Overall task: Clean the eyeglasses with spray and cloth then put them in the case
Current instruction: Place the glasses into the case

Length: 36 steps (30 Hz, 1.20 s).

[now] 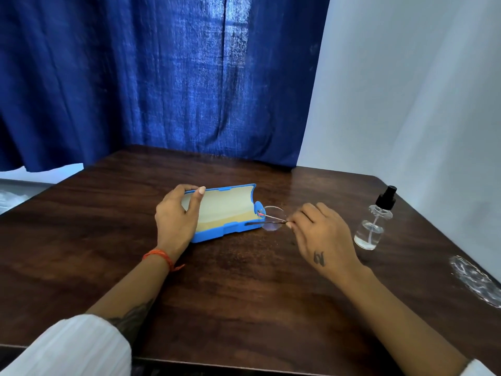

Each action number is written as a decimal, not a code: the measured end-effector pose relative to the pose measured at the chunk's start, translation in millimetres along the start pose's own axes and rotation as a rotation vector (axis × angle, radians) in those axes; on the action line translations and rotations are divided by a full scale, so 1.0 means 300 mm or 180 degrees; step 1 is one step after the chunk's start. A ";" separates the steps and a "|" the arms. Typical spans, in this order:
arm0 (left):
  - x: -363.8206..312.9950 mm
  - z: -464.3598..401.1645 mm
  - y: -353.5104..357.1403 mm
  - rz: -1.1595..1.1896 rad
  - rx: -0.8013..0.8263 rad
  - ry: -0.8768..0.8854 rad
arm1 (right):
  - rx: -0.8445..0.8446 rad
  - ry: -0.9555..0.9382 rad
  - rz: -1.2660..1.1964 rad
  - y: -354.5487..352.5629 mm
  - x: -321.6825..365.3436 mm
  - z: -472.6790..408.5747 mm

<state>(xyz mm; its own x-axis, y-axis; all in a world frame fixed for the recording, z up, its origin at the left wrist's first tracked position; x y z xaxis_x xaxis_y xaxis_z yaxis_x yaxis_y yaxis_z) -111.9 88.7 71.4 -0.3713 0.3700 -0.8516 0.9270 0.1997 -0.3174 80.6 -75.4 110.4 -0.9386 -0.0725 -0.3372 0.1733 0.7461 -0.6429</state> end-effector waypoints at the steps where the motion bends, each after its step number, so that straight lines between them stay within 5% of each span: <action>1: 0.000 -0.001 0.000 0.0017 0.0015 0.0005 | -0.0105 -0.0124 -0.0005 -0.009 0.032 -0.027; 6: 0.005 -0.004 0.007 0.0203 0.0095 0.0061 | -0.0531 -0.0858 -0.0006 0.020 0.195 -0.152; 13: 0.008 -0.004 0.009 0.0348 0.0118 0.0093 | -0.0152 -0.1483 -0.0075 0.187 0.289 -0.208; 31: -0.003 0.009 0.018 0.0311 0.0205 0.0175 | 0.0345 0.0103 -0.0887 0.203 0.270 -0.104; 36: 0.001 0.020 0.026 0.0598 0.0498 0.0020 | -0.0421 0.0683 -0.1546 0.107 0.175 -0.074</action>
<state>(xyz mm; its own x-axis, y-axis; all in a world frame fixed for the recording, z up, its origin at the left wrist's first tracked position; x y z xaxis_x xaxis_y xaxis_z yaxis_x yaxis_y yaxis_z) -104.6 84.9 66.0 -0.1914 0.3931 -0.8994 0.9765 -0.0159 -0.2148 30.3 -40.4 87.3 -0.9435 -0.3030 0.1338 -0.3212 0.7384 -0.5929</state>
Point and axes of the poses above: each hand's wrist, its own z-axis away from the middle knuckle, its own y-axis out of the palm, x = y × z, the point moved 10 cm from there along -z, towards the middle knuckle, and after that the axes turned 7 degrees about -y, right-handed, at the moved point
